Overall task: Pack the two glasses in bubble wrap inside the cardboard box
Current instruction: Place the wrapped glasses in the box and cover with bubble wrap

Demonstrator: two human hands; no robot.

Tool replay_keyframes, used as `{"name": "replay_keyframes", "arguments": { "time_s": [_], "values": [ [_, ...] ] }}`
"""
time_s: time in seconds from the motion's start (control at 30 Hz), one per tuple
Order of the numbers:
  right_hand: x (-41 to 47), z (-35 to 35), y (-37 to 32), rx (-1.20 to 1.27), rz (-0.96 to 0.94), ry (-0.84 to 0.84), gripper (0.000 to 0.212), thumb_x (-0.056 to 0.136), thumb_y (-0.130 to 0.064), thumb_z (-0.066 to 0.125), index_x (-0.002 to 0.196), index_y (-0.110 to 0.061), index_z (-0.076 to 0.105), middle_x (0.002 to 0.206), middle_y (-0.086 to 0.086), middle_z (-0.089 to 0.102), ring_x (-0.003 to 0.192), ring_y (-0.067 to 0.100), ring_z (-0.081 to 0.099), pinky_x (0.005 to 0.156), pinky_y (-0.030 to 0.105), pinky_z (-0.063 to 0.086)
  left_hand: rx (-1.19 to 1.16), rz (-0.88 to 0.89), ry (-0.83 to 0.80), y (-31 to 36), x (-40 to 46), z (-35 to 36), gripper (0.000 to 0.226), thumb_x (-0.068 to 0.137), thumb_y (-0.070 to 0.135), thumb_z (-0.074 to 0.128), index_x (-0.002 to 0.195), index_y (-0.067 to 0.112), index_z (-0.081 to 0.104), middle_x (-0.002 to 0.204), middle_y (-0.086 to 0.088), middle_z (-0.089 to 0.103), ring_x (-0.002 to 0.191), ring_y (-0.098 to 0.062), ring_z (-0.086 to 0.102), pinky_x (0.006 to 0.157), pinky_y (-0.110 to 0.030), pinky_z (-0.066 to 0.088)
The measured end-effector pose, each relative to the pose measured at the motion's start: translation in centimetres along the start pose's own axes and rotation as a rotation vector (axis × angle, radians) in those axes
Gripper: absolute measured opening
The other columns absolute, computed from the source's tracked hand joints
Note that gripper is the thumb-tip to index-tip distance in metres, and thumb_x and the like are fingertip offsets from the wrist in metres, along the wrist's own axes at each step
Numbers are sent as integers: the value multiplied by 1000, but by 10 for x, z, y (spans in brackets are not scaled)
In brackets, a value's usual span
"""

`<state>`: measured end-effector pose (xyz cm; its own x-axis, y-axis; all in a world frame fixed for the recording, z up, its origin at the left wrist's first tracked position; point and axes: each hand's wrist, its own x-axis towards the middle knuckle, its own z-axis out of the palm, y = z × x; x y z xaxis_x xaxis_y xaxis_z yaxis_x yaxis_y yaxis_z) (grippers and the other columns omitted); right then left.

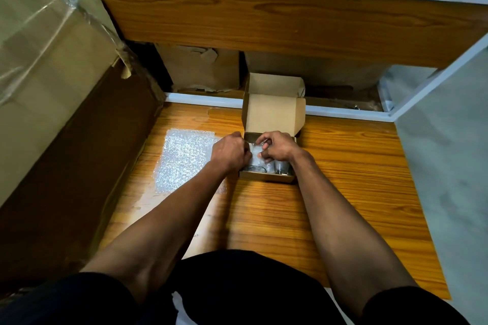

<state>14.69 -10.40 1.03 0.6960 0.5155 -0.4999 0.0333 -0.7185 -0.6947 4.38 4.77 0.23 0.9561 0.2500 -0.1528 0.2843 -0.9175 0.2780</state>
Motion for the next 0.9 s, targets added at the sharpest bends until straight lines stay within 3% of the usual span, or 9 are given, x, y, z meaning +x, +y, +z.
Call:
{"name": "replay_keyframes", "arguments": {
  "time_s": [0.1,0.2,0.33,0.4,0.57,0.7,0.8,0.9],
  "values": [
    [0,-1,-3,-16,3,-18,44,81,5,84,117,-18,75,98,8,68,85,22,76,72,35,66,-20,25,-2,-6,-2,-4,28,98,41,61,106,18,75,115,-6,56,98,-31,64,76,-39,54],
    [-1,-2,-6,-22,5,-24,45,82,5,83,119,-17,74,102,9,69,90,24,77,73,34,66,-35,53,31,-9,-3,-6,34,97,42,64,126,26,68,120,-6,52,104,-30,60,86,-45,57],
    [-3,-3,-9,-37,11,-29,46,82,6,83,121,-16,72,103,9,69,90,24,77,73,33,66,127,67,-78,-7,1,-5,50,95,51,65,140,29,64,130,-8,47,121,-30,51,107,-50,43],
    [-4,-4,-10,-46,12,-25,46,82,6,82,120,-16,72,103,9,69,90,22,76,70,30,65,164,74,-133,-7,2,-2,53,94,51,67,142,32,62,131,-9,45,126,-30,49,110,-52,38],
    [-2,-3,-9,-80,15,-7,46,81,3,85,121,-16,71,101,7,70,87,21,77,73,34,66,20,75,5,-11,-2,3,46,96,45,65,138,28,61,126,-8,47,116,-31,54,104,-49,43],
    [-3,-2,-10,-112,10,-1,45,81,3,84,120,-16,72,101,6,70,85,19,76,76,37,66,39,94,-66,-15,-4,4,36,99,45,62,131,31,70,126,-7,48,118,-29,54,105,-48,42],
    [-5,-1,-12,-138,-1,19,40,85,7,78,117,-17,72,103,8,70,81,18,76,69,31,65,-184,88,-15,-24,-6,5,33,103,40,54,126,29,74,114,-3,50,106,-27,58,94,-43,49],
    [-5,1,-13,-181,-42,99,31,93,4,68,108,-23,73,106,5,70,85,19,74,73,35,66,-454,59,177,-39,-7,5,34,100,28,50,122,23,75,105,-3,55,96,-24,59,83,-36,50]
  ]
}}
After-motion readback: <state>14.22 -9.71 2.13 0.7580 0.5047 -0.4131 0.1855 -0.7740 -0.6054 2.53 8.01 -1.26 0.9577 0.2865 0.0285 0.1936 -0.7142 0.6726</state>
